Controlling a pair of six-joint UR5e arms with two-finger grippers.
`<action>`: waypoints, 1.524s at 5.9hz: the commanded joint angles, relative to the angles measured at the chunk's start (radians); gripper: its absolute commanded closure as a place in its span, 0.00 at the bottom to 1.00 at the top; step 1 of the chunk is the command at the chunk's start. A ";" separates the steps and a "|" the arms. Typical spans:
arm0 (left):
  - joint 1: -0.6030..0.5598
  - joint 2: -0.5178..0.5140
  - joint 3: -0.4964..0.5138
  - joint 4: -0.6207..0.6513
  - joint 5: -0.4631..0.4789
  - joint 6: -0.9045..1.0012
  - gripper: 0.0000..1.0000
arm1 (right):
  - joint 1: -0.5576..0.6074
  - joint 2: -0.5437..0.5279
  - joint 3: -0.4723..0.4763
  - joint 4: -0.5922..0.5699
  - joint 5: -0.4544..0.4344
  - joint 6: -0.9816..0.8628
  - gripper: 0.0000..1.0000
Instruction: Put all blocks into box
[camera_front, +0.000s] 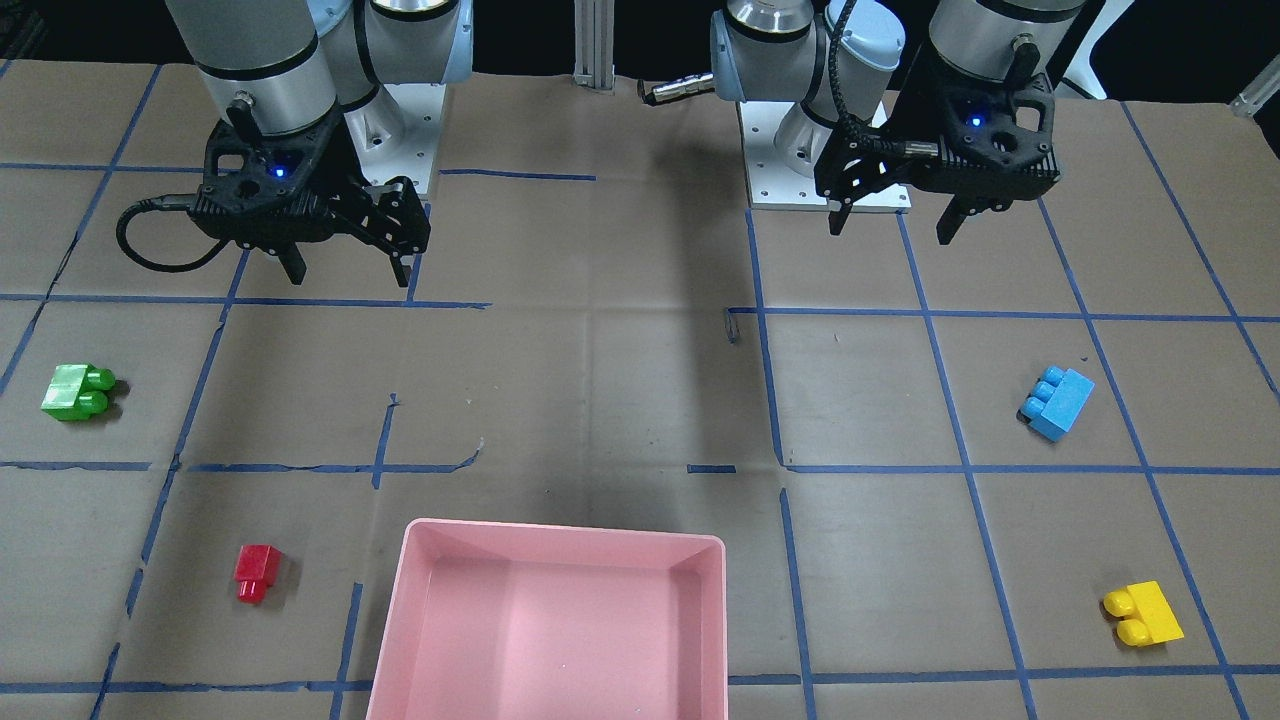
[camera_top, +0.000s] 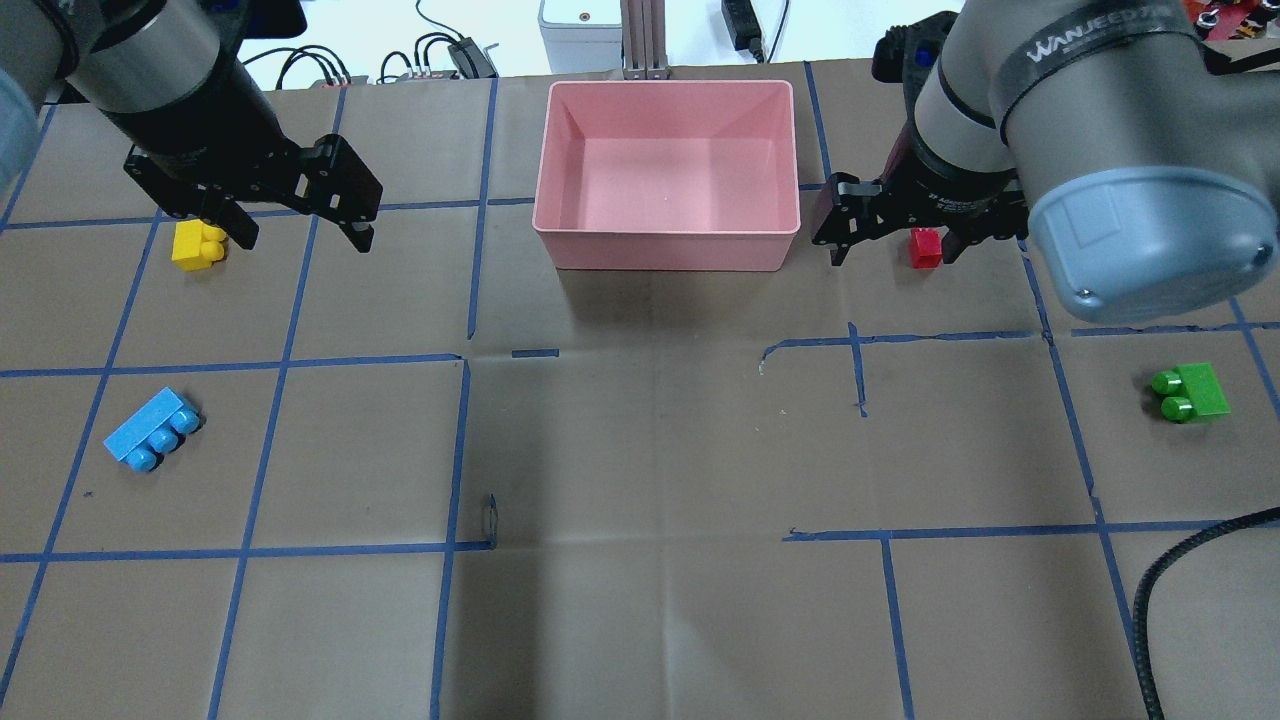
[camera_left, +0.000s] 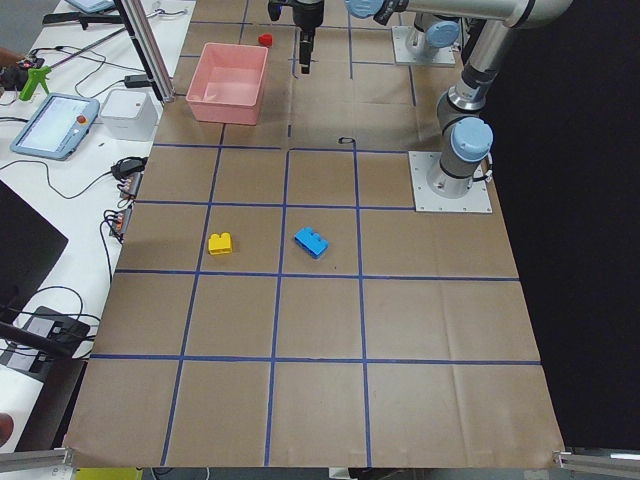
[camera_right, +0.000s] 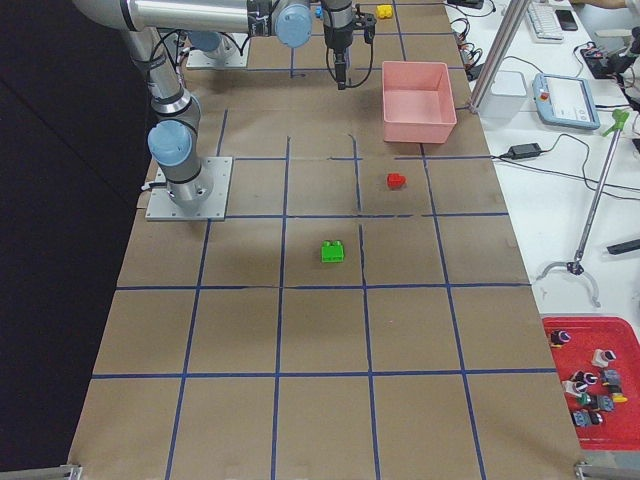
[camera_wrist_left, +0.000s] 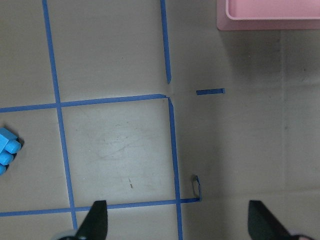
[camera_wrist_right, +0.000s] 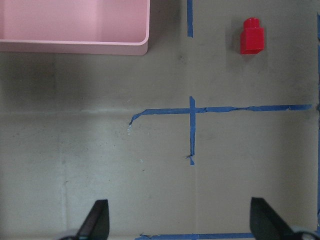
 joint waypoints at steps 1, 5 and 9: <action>0.000 0.004 -0.004 -0.001 -0.001 0.000 0.01 | 0.000 0.000 0.000 0.000 0.000 -0.002 0.00; 0.000 0.007 -0.007 0.002 -0.001 0.000 0.01 | 0.000 0.000 0.000 -0.002 0.002 -0.003 0.00; 0.131 0.011 -0.010 0.011 0.016 0.191 0.01 | 0.000 0.002 0.003 0.003 0.000 -0.005 0.00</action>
